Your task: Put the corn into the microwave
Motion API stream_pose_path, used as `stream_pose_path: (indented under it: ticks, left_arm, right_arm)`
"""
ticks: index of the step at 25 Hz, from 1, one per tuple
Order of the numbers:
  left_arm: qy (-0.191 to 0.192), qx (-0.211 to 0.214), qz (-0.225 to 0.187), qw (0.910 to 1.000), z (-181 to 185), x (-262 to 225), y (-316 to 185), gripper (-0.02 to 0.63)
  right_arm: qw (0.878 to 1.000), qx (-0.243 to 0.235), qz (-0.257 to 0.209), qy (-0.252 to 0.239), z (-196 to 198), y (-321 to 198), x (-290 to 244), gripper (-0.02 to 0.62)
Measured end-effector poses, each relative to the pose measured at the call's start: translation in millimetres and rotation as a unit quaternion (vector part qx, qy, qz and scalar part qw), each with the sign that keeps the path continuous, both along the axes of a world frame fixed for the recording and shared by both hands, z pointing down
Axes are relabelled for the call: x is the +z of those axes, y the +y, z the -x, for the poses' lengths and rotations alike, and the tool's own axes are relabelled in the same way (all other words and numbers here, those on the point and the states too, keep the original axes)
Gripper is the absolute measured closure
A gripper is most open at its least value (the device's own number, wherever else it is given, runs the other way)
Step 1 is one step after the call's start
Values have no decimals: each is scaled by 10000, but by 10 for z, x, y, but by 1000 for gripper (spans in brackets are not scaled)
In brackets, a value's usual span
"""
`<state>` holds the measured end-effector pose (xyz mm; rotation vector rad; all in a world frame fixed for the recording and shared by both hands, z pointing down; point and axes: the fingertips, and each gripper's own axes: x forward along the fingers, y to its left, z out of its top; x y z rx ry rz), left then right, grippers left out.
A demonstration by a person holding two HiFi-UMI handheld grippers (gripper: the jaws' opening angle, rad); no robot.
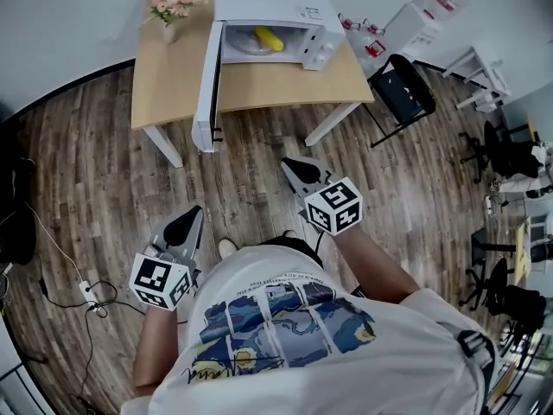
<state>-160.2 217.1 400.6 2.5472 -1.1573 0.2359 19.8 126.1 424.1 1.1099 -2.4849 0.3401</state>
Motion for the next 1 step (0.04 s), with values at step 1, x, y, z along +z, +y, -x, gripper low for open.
stream_pose_path:
  ticks: [1]
  left_arm:
    - [-7,-22,22,10000,-11,12,-9,597]
  right_arm:
    - [10000,-26,-14,-6,-3,-15,-3,586]
